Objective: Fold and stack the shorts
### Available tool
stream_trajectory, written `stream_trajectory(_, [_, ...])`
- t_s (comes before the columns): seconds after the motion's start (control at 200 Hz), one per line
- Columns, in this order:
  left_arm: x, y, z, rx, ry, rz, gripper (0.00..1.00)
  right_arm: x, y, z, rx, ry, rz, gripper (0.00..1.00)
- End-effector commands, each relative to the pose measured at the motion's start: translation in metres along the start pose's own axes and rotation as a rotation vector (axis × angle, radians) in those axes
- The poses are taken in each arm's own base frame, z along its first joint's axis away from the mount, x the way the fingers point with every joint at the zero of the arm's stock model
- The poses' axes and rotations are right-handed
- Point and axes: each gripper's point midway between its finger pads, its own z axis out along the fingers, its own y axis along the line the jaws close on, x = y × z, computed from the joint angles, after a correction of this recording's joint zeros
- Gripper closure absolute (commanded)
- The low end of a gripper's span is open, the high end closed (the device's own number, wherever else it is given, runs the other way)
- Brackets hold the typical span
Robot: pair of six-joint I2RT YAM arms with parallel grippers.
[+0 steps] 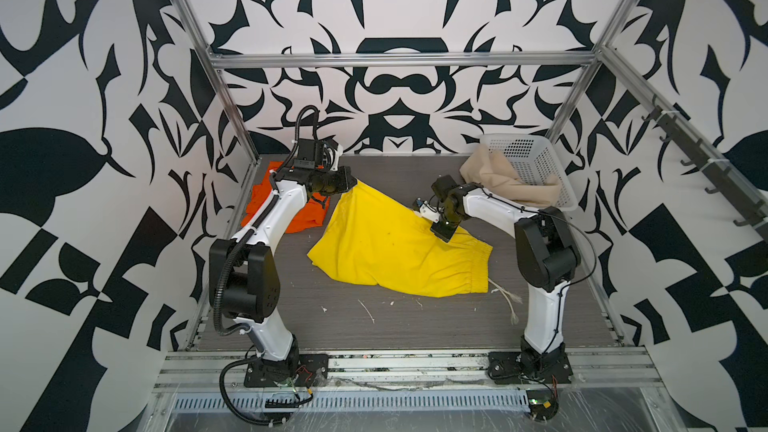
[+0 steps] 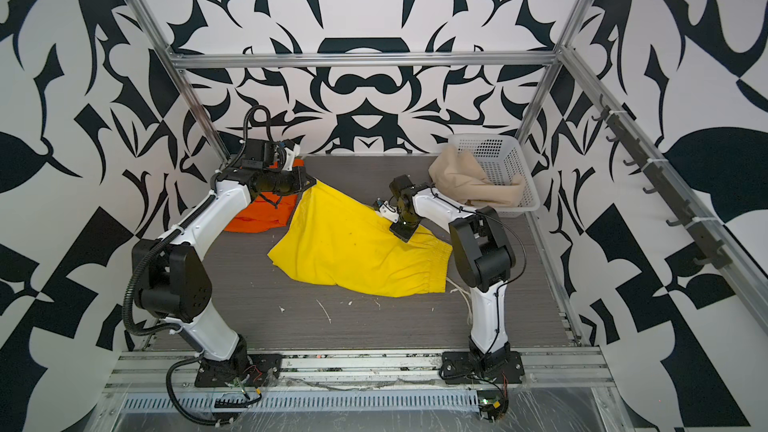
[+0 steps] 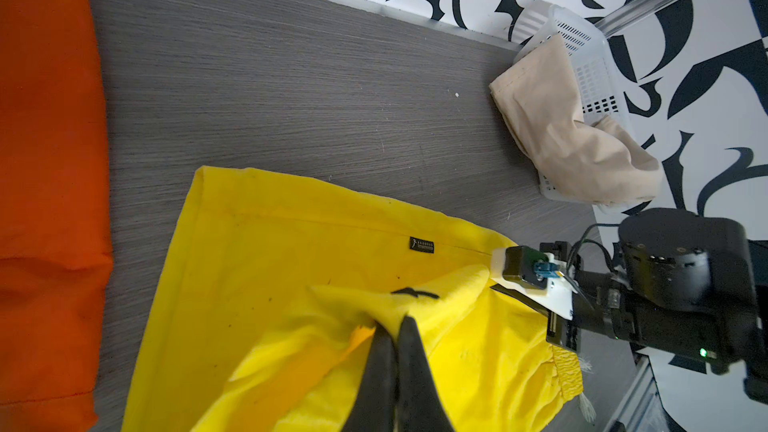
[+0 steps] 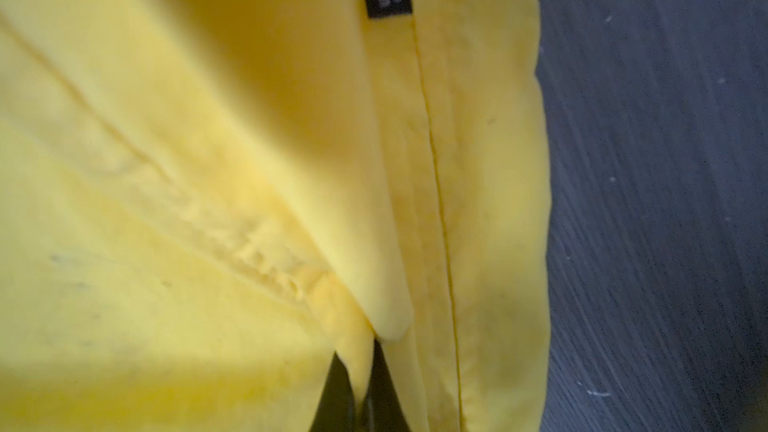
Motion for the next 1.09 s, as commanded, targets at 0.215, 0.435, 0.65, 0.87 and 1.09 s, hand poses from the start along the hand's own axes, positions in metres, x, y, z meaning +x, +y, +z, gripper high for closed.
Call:
stream_trajectory(0.215, [-0.045, -0.012, -0.044, -0.098, -0.162, 0.103, 1.0, -0.011, -0.015, -0.077, 0.06, -0.198, 0.061, 1.0])
stream_trajectory(0.435, [-0.061, 0.015, -0.012, -0.183, -0.145, 0.113, 1.0, -0.014, -0.04, -0.059, 0.089, -0.164, 0.139, 1.0])
stream_trajectory(0.65, [-0.051, 0.095, 0.069, -0.38, 0.008, 0.068, 0.9, -0.028, -0.071, -0.023, 0.108, -0.111, 0.236, 0.84])
stream_trajectory(0.87, [-0.074, 0.122, 0.103, -0.457, 0.033, 0.051, 0.54, -0.051, -0.095, -0.061, 0.203, -0.215, 0.296, 0.5])
stream_trajectory(1.09, [-0.066, 0.071, 0.07, -0.32, -0.022, 0.029, 0.49, -0.044, -0.075, -0.117, 0.197, -0.33, 0.378, 0.41])
